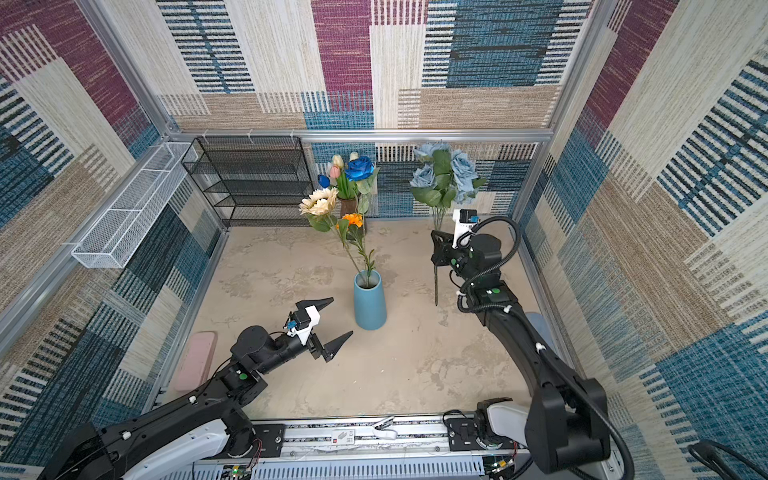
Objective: Arrange the flowers into the vase
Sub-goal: 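Grasp the pale blue rose bunch stems with the right gripper and lift, then carry the pale blue roses over the teal vase with the right gripper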
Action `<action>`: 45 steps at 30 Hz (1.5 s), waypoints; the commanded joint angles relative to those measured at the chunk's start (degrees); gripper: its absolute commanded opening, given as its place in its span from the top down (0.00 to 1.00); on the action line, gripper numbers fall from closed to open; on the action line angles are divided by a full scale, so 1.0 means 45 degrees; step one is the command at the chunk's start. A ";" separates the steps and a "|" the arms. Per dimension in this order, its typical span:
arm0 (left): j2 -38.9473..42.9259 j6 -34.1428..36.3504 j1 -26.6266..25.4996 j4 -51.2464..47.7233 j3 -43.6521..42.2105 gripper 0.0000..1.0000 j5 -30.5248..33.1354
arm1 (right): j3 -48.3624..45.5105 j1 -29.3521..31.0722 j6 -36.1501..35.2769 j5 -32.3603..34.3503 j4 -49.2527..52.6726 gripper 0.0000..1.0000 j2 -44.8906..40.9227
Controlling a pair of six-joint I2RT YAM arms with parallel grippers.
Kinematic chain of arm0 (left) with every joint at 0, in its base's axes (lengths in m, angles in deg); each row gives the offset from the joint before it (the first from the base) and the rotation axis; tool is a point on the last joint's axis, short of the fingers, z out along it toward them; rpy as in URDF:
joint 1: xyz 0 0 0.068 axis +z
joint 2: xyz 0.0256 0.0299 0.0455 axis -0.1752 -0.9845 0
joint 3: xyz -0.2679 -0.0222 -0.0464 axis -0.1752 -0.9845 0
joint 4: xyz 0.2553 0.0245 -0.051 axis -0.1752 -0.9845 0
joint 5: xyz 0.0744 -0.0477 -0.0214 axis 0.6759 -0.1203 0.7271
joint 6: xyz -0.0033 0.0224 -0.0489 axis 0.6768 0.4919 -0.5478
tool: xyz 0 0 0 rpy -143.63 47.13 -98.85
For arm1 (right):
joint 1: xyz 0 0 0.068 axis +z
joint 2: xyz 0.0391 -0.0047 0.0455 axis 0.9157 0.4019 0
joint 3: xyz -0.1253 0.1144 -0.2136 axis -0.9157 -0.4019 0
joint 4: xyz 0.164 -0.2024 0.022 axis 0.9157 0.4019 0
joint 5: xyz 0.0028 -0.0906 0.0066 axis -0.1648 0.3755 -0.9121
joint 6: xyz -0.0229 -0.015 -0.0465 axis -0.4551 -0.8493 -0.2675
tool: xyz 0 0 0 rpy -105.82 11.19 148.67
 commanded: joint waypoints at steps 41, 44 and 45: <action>-0.1016 0.0500 0.0013 0.0454 0.0451 0.01 0.0319 | 0.0162 0.3964 0.0959 -0.3895 -1.5980 1.00 0.5284; -0.1223 0.0436 0.0012 0.0669 0.0400 0.01 0.0339 | -0.0151 0.3964 0.0819 -0.3956 -1.5898 1.00 0.5477; -0.1304 0.0416 0.0006 0.0728 0.0380 0.01 0.0325 | -0.0296 0.3964 0.0779 -0.4024 -1.5895 1.00 0.5560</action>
